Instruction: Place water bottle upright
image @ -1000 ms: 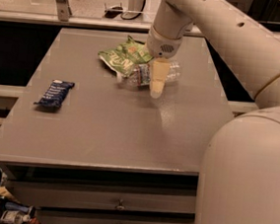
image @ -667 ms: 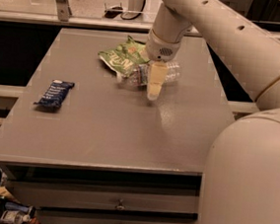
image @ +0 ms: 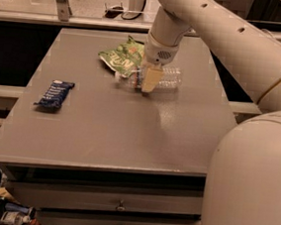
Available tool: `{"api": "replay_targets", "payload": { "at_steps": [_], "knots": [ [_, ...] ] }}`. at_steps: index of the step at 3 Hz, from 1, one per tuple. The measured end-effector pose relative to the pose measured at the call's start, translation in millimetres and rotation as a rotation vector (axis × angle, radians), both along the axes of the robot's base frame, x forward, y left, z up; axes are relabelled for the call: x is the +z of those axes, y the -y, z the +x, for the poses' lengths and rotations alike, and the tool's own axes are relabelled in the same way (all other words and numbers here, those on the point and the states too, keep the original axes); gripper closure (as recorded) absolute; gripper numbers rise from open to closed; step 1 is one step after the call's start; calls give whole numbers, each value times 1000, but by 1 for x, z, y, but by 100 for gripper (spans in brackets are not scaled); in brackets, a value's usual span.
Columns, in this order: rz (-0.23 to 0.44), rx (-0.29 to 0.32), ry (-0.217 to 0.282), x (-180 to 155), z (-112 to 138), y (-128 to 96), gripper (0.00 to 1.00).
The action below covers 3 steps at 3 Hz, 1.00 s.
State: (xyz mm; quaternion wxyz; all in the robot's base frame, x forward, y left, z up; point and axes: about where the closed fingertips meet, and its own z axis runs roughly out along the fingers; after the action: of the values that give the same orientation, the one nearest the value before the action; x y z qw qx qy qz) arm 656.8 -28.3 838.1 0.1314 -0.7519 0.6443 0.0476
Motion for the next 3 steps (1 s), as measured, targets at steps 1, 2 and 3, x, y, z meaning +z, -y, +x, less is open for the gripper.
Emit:
{"api": "replay_targets", "payload": {
  "at_steps": [1, 2, 3],
  "knots": [
    [1, 1, -1, -2, 1, -2, 89],
    [1, 2, -1, -2, 1, -2, 100],
    [1, 2, -1, -2, 1, -2, 100]
  ]
}}
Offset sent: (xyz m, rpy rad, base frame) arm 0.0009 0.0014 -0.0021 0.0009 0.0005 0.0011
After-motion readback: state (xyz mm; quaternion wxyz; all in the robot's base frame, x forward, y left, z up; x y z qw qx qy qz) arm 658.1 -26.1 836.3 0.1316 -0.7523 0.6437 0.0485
